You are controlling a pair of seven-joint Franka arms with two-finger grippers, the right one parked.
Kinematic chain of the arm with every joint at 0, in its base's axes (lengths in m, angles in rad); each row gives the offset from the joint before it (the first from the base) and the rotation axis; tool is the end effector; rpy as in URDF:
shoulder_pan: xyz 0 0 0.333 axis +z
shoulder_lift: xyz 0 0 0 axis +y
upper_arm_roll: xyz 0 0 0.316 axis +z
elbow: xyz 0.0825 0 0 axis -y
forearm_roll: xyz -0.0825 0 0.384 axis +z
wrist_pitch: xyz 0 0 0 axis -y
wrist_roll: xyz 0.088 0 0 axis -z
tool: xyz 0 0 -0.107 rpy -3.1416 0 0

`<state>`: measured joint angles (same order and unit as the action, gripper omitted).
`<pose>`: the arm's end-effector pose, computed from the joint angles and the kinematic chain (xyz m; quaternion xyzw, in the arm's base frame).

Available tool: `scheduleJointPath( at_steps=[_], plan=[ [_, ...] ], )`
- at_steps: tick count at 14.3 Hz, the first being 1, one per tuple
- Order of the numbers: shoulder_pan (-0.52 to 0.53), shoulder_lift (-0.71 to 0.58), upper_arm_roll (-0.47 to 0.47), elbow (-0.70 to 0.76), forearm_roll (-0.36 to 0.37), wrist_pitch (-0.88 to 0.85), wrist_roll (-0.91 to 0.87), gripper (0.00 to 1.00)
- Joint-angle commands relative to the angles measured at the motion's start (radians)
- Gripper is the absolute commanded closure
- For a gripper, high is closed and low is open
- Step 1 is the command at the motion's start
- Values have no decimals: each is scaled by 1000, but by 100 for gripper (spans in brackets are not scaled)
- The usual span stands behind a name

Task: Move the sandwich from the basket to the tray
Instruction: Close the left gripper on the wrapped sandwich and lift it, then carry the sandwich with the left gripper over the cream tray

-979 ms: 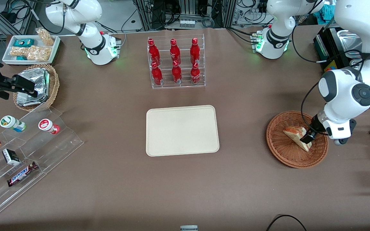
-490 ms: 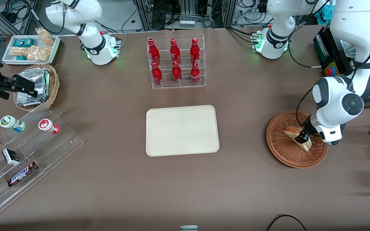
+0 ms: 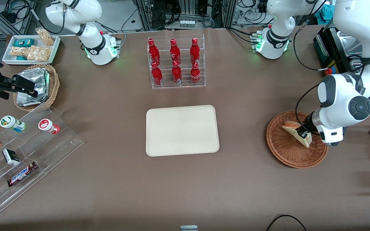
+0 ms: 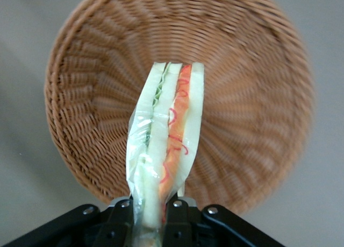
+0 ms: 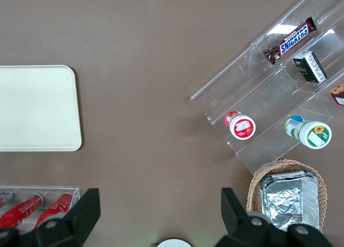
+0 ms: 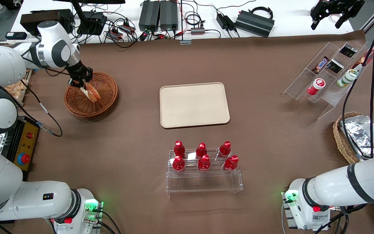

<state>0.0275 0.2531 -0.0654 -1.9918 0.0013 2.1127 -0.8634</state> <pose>0.5833 -0.0210 0.3257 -0.9140 -0.4004 0.0626 0.0217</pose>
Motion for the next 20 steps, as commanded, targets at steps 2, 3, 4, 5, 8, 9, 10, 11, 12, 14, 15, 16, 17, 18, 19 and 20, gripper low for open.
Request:
scheduleJointPath(
  at_steps=[2,3,4,5,8,9,10,11,12,14,15,16,17,18,19,20],
  plan=[
    [-47,6,-85,92,6,-65,324,91],
    [-60,33,-111,134,-4,-97,380,91],
    [-89,64,-141,175,-6,-112,356,91],
    [-127,96,-155,203,2,-111,310,91],
    [-305,176,-155,289,8,-103,213,92],
    [-349,207,-155,332,9,-103,152,92],
    [-397,239,-155,365,11,-102,97,92],
    [-447,265,-154,392,11,-97,57,92],
    [-487,288,-152,418,11,-83,13,92],
    [-562,327,-151,444,14,-25,-46,92],
    [-599,349,-148,461,34,-7,-89,92],
    [-622,374,-148,487,75,-7,-145,92],
    [-642,400,-149,511,121,-5,-204,92],
    [-664,423,-151,530,165,-3,-257,92],
    [-688,448,-149,545,192,0,-291,92],
    [-704,468,-151,562,195,18,-298,92]
  ],
)
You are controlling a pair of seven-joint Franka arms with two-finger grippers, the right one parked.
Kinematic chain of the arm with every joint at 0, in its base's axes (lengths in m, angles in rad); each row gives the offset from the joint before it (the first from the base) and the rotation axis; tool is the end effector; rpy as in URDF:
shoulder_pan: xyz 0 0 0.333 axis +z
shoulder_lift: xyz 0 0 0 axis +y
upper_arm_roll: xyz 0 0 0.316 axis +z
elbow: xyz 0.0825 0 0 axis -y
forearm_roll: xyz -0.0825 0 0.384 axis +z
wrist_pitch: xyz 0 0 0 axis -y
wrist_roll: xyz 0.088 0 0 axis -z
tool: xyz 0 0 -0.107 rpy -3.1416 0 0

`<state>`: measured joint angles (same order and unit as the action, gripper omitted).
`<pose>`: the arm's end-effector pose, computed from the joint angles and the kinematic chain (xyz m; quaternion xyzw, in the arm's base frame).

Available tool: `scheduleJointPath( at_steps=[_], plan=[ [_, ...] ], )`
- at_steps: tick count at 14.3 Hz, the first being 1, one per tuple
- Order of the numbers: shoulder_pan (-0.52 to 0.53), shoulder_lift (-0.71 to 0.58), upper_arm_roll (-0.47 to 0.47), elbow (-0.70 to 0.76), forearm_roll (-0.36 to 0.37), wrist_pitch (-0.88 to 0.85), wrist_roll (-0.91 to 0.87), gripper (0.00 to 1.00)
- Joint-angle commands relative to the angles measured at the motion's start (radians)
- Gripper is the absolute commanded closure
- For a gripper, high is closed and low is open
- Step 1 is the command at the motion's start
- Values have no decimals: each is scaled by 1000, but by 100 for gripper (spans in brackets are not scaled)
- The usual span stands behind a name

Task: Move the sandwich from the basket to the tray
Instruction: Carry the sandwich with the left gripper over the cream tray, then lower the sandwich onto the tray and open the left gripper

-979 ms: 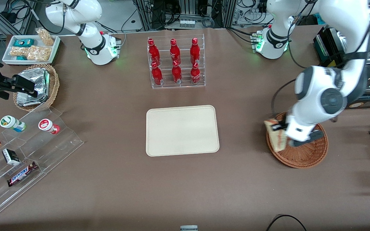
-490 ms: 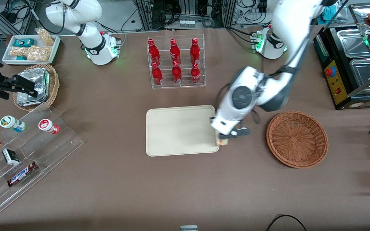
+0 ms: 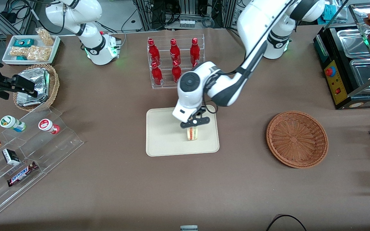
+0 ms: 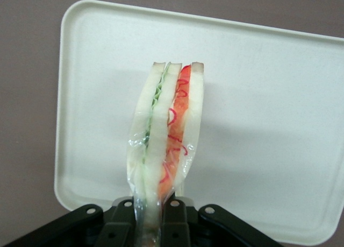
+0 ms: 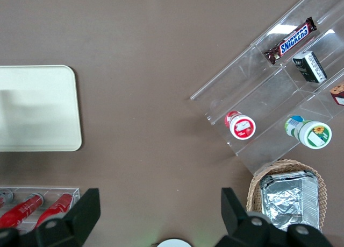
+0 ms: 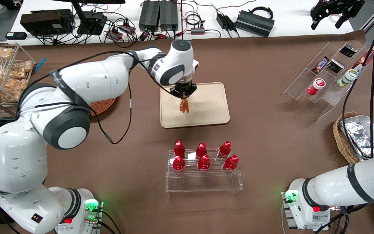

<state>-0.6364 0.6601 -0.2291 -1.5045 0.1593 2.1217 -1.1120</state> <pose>0.4838 -0.5165 0.2839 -0.9946 -0.1029 0.0089 0.0084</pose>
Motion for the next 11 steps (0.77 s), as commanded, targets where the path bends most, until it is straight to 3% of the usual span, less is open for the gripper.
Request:
scheduleJointPath(
  at_steps=[1,7,8,9,10,11],
  plan=[
    [-45,75,13,78,36,38,-52,92],
    [-58,116,10,78,28,84,-38,89],
    [-58,125,10,76,25,101,-40,80],
    [-58,128,10,76,23,119,-51,57],
    [-57,128,10,75,14,124,-54,1],
    [-58,124,10,75,2,123,-55,0]
  ],
)
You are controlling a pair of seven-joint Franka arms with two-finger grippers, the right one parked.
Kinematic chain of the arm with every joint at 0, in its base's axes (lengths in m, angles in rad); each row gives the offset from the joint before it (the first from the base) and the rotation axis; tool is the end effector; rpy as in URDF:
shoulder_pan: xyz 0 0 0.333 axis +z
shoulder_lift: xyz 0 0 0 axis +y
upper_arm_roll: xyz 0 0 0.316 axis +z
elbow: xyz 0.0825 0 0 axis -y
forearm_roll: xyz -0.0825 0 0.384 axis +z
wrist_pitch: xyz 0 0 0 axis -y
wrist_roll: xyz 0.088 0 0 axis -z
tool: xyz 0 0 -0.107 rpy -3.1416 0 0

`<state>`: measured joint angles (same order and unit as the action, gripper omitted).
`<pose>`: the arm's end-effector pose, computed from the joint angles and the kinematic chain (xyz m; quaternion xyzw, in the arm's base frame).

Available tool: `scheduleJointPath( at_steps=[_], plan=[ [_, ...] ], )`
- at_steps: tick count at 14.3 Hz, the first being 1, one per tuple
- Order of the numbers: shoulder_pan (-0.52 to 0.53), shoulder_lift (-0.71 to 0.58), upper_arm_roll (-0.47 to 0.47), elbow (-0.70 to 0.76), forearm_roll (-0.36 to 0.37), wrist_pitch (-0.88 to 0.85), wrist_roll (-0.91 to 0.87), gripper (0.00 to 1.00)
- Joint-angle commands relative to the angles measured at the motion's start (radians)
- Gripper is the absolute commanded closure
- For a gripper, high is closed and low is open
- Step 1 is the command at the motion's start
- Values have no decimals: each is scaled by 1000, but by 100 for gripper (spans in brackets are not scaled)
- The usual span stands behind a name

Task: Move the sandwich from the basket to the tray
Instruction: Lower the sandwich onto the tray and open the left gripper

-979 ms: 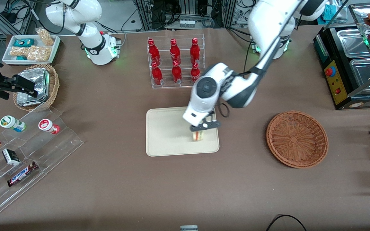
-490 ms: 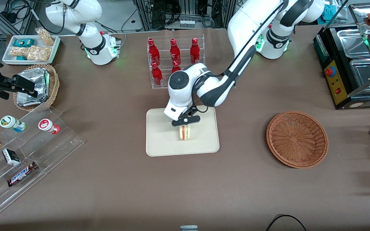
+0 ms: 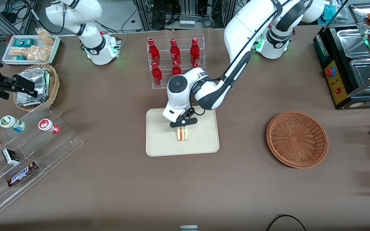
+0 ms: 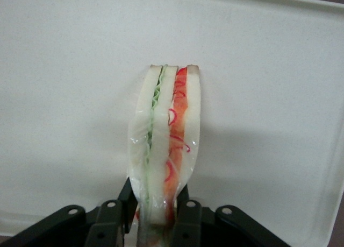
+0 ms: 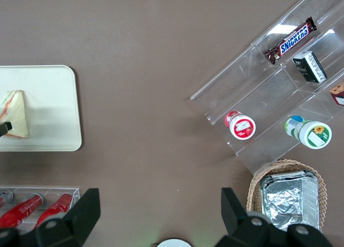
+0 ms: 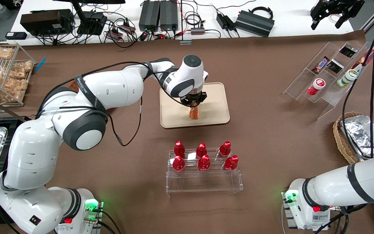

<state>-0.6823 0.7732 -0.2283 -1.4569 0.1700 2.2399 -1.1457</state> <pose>0.4718 -0.5499 0.2357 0.9950 0.0983 -0.0017 0.0195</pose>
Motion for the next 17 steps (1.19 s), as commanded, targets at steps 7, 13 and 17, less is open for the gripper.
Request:
scheduleJointPath(
  at_steps=[7,13,17],
  plan=[
    [3,-162,18,20,3,-179,7,0],
    [4,-294,168,-71,-30,-364,27,0],
    [4,-438,308,-267,-113,-303,257,0]
  ],
)
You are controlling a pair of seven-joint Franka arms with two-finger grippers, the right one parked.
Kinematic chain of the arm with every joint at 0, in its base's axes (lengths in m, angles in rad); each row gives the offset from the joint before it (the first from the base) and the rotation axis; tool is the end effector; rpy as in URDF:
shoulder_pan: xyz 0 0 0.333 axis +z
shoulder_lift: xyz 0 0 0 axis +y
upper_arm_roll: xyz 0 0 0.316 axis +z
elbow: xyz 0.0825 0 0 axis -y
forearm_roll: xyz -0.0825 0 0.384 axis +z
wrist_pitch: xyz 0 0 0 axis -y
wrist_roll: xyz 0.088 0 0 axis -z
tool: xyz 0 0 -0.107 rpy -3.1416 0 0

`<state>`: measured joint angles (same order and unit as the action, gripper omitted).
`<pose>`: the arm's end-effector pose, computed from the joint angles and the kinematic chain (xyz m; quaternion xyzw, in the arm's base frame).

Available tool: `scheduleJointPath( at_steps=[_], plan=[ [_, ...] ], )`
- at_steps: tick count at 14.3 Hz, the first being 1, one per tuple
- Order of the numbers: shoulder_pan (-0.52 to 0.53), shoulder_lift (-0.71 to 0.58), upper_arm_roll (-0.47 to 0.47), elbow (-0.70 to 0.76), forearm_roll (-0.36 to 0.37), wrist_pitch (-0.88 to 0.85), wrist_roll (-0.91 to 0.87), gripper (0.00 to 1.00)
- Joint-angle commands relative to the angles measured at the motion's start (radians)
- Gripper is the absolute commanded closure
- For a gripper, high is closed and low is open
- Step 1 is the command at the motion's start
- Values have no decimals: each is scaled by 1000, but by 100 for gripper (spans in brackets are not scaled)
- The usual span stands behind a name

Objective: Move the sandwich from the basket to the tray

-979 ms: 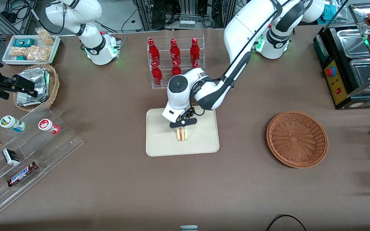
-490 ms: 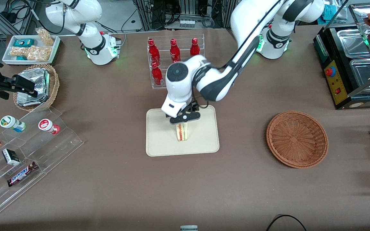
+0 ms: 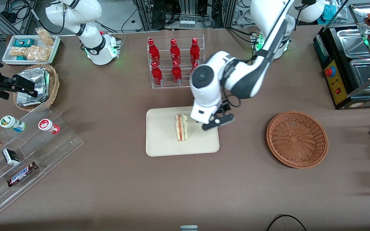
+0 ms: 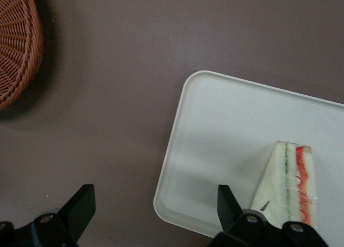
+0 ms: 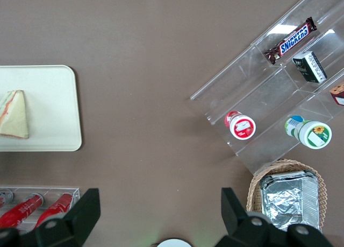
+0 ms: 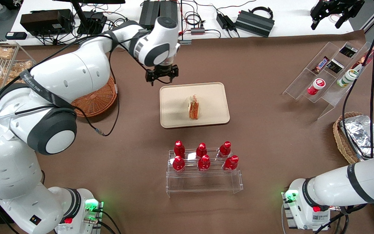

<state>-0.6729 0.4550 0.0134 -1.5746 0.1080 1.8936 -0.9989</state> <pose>0.5311 -0.4031 0.3670 -0.9853 -0.1475 0.0068 0.0858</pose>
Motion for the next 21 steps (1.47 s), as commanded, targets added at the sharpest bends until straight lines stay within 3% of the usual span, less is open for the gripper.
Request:
scheduleJointPath(
  at_steps=[1,10,17,21],
  plan=[
    [-5,-148,97,-181,-74,44,184,0],
    [-7,-378,374,-245,-94,-183,698,0],
    [-4,-480,457,-102,-79,-408,907,0],
    [0,-492,464,-94,-79,-406,907,0]
  ],
)
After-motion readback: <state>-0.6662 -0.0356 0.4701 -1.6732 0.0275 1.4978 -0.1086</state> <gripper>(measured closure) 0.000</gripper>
